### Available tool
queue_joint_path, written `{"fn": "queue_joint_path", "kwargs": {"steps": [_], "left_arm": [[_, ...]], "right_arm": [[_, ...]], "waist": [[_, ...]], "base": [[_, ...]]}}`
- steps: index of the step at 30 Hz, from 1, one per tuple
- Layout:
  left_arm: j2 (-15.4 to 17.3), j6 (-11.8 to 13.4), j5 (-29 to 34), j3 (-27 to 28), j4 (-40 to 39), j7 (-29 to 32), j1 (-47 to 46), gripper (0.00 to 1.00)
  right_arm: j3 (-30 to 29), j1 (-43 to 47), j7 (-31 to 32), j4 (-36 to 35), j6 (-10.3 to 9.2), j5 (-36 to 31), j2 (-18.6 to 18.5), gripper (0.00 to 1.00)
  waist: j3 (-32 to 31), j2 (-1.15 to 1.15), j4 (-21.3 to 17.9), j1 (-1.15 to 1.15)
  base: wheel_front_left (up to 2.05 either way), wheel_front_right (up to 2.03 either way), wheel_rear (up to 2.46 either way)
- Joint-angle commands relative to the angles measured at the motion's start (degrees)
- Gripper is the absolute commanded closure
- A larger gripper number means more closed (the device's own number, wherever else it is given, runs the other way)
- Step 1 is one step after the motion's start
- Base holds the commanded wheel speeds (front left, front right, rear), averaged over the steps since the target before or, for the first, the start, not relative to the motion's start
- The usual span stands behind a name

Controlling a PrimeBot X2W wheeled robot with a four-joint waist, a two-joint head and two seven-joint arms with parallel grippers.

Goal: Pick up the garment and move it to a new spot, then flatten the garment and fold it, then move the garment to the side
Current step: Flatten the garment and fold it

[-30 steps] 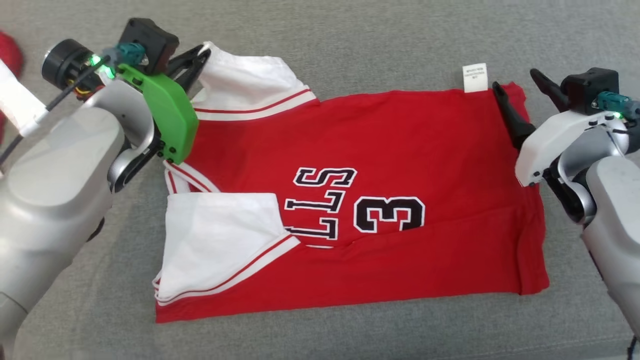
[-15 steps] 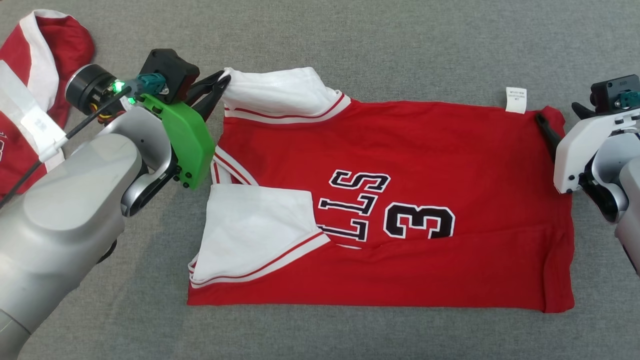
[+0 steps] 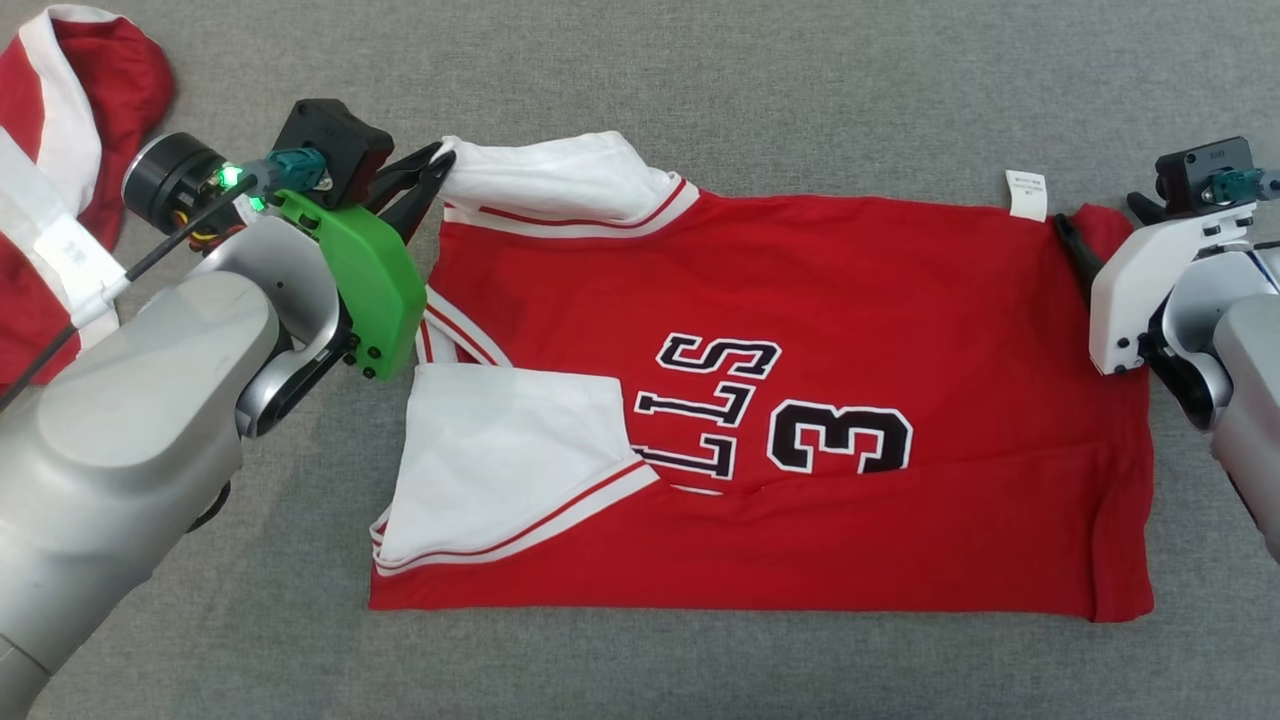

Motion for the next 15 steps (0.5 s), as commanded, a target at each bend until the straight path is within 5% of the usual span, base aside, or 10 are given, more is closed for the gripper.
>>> {"fn": "queue_joint_path", "kwargs": {"steps": [1,2,3,4,15], "left_arm": [[0.29,0.41,-0.16,0.05,-0.16,0.00,-0.10,1.00],[0.21,0.51,-0.22,0.06,-0.17,-0.02,-0.08,1.00],[0.19,0.43,-0.30,0.08,-0.14,-0.05,-0.07,1.00],[0.20,0.45,-0.38,0.10,-0.03,-0.14,-0.04,1.00],[0.26,1.08,-1.81,1.70,2.76,-2.09,0.16,1.00]], "right_arm": [[1.34,0.65,0.50,1.21,-0.09,0.53,0.52,0.00],[1.90,0.74,1.10,1.66,-0.05,1.14,0.71,0.00],[2.59,0.82,1.52,1.88,-0.04,1.51,0.78,0.84],[3.33,0.92,1.69,1.93,-0.04,2.04,0.70,1.00],[5.66,-3.63,-3.55,1.17,-0.14,5.16,-1.74,1.00]], "waist": [[0.07,0.00,0.08,0.00],[0.05,0.00,0.09,0.00],[0.03,0.00,0.09,0.00],[-0.03,0.00,0.07,0.00],[-0.74,0.00,-0.59,0.00]], "base": [[0.00,0.00,0.00],[0.00,0.00,0.00],[0.00,0.00,0.00],[0.00,0.00,0.00],[0.00,0.00,0.00]]}}
